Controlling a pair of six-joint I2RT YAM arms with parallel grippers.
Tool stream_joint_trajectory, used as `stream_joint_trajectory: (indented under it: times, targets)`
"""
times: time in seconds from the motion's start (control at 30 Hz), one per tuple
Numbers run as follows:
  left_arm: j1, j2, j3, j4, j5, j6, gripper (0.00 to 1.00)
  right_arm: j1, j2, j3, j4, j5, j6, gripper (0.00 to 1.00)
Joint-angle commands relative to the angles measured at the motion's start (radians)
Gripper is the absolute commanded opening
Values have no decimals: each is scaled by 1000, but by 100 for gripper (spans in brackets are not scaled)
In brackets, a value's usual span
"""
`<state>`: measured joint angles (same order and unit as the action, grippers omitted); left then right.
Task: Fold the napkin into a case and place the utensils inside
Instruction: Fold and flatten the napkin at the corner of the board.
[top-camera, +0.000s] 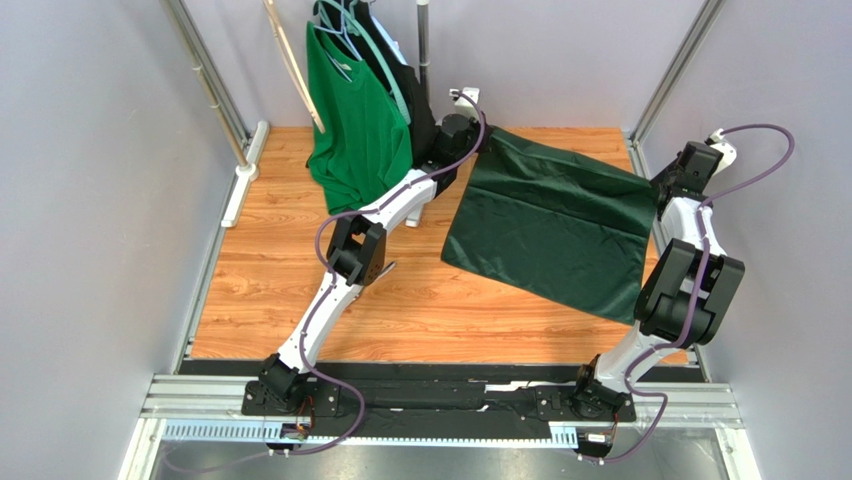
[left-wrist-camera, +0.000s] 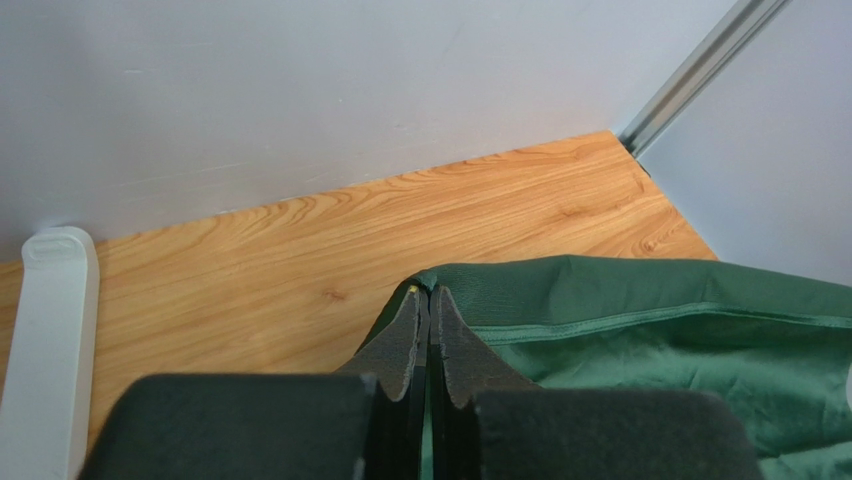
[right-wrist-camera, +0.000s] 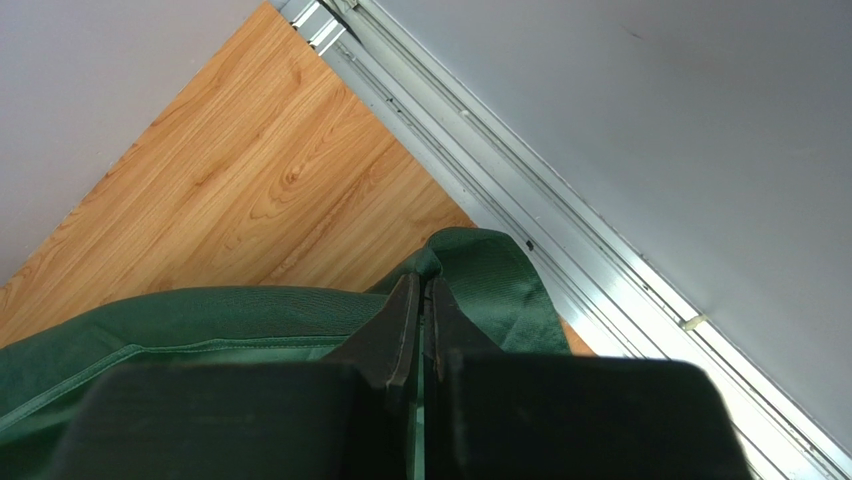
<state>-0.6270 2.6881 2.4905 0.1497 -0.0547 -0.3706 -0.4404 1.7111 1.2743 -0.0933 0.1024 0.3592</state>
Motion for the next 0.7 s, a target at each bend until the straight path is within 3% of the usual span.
stream_joint_trajectory:
  times: [0.0, 0.33, 0.57, 0.67]
  targets:
    - [6, -65, -30, -28, 47, -40, 0, 5, -63, -13, -72, -4, 41, 0]
    - [9, -444, -493, -312, 133, -134, 0, 6, -301, -119, -494, 141, 133, 0]
    - [10, -568, -561, -531, 147, -142, 0, 8, -369, -141, -686, 131, 124, 0]
    - [10, -583, -580, -607, 223, -160, 0, 9, -403, -176, -740, 166, 138, 0]
